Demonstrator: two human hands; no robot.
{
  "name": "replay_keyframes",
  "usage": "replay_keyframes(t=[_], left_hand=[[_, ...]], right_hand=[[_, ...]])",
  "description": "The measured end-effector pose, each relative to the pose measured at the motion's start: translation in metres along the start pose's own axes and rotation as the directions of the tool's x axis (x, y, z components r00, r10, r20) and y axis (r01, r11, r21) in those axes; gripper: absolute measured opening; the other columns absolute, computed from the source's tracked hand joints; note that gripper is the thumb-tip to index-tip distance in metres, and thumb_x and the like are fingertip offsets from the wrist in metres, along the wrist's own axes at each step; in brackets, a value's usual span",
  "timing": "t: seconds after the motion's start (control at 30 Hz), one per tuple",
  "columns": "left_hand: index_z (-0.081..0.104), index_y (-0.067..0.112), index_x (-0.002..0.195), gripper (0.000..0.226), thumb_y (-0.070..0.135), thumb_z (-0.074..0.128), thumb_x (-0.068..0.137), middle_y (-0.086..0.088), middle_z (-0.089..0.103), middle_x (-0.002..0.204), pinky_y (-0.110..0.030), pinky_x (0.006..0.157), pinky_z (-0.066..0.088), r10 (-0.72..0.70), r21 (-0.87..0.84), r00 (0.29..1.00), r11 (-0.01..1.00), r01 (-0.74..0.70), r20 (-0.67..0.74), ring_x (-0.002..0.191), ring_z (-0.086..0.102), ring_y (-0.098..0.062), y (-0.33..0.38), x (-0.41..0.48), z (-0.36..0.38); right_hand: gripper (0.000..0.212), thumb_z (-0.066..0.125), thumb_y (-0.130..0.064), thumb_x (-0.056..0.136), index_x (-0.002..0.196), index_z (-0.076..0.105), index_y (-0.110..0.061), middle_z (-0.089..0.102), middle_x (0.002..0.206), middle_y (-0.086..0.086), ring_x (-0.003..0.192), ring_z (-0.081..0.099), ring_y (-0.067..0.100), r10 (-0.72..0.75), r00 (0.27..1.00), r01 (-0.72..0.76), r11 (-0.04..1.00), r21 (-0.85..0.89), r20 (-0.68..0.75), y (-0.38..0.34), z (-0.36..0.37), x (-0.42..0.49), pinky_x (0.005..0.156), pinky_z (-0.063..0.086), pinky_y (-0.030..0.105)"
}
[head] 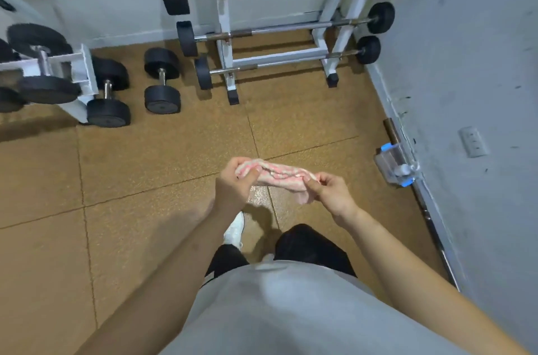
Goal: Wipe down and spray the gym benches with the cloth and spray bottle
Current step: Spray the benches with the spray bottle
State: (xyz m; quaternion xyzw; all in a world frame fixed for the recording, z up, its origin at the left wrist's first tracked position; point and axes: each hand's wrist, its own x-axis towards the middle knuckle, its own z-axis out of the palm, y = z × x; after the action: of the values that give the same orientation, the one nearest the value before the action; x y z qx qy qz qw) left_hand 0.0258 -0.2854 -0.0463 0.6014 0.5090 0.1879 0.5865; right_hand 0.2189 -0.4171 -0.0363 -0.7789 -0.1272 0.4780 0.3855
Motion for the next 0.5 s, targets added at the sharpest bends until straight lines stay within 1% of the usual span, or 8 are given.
replay_keyframes(t=[0.07,0.1,0.17,0.23,0.3,0.33,0.4,0.5], left_hand=[[0.067,0.033,0.086,0.016,0.019,0.072,0.093,0.010,0.069,0.084,-0.030,0.069,0.046,-0.044,0.054,0.997,0.998,0.041,0.060,0.079,0.062,-0.008,0.026,0.035,0.015],[0.066,0.035,0.084,0.015,0.023,0.071,0.090,0.012,0.069,0.084,-0.028,0.068,0.046,-0.082,0.070,0.992,0.995,0.076,0.094,0.079,0.063,-0.008,0.040,0.050,0.024],[0.069,0.033,0.087,0.005,0.034,0.069,0.082,0.011,0.070,0.085,-0.025,0.065,0.049,-0.090,0.081,0.984,0.994,0.078,0.156,0.078,0.065,-0.008,0.065,0.077,0.047],[0.072,0.026,0.092,0.021,0.041,0.064,0.078,0.012,0.071,0.086,-0.023,0.067,0.050,-0.042,0.162,0.971,0.987,0.004,0.236,0.078,0.065,-0.004,0.084,0.102,0.077],[0.074,0.020,0.089,0.025,0.041,0.063,0.079,0.008,0.071,0.083,-0.027,0.069,0.050,-0.048,0.240,0.946,0.970,-0.033,0.321,0.077,0.066,-0.009,0.102,0.125,0.116],[0.074,0.018,0.087,0.025,0.040,0.064,0.081,0.005,0.072,0.081,-0.031,0.069,0.051,-0.063,0.237,0.931,0.971,-0.026,0.359,0.076,0.067,-0.014,0.107,0.137,0.138],[0.070,0.017,0.083,0.022,0.039,0.065,0.084,0.004,0.068,0.077,-0.034,0.068,0.049,-0.085,0.249,0.908,0.968,-0.021,0.409,0.074,0.063,-0.017,0.119,0.158,0.184],[0.060,0.008,0.074,0.043,0.050,0.062,0.082,0.002,0.054,0.069,-0.033,0.065,0.040,-0.113,0.282,0.879,0.959,-0.026,0.463,0.069,0.050,-0.015,0.140,0.182,0.256]], right_hand=[[0.018,0.067,-0.013,0.097,0.081,0.064,-0.006,0.066,0.079,0.016,0.070,0.059,0.024,0.018,0.998,-0.014,0.998,0.057,-0.067,-0.010,-0.012,0.013,0.068,0.049,0.039],[0.018,0.067,-0.013,0.097,0.080,0.063,-0.007,0.065,0.078,0.015,0.069,0.058,0.024,0.033,0.994,-0.024,0.996,0.090,-0.101,-0.013,-0.020,0.019,0.066,0.049,0.038],[0.018,0.066,-0.010,0.097,0.080,0.063,-0.008,0.063,0.076,0.012,0.066,0.056,0.020,0.064,0.984,-0.037,0.986,0.161,-0.164,-0.017,-0.040,0.031,0.061,0.049,0.033],[0.016,0.065,-0.007,0.098,0.082,0.064,-0.009,0.059,0.072,0.007,0.062,0.052,0.016,0.115,0.969,-0.063,0.971,0.229,-0.219,-0.015,-0.065,0.044,0.057,0.047,0.027],[0.012,0.066,-0.008,0.097,0.085,0.067,-0.009,0.056,0.072,0.006,0.064,0.050,0.018,0.168,0.949,-0.087,0.953,0.291,-0.267,-0.013,-0.095,0.058,0.061,0.046,0.030],[0.011,0.066,-0.008,0.097,0.086,0.067,-0.009,0.057,0.073,0.006,0.067,0.050,0.020,0.184,0.939,-0.090,0.947,0.308,-0.291,-0.012,-0.112,0.065,0.064,0.046,0.033],[0.011,0.066,-0.009,0.097,0.086,0.069,-0.010,0.062,0.076,0.005,0.070,0.055,0.022,0.230,0.907,-0.102,0.933,0.346,-0.352,-0.007,-0.146,0.081,0.067,0.048,0.035],[0.021,0.056,-0.006,0.100,0.084,0.069,-0.007,0.073,0.076,0.004,0.071,0.068,0.015,0.283,0.876,-0.100,0.899,0.426,-0.391,-0.011,-0.200,0.103,0.062,0.055,0.024]])
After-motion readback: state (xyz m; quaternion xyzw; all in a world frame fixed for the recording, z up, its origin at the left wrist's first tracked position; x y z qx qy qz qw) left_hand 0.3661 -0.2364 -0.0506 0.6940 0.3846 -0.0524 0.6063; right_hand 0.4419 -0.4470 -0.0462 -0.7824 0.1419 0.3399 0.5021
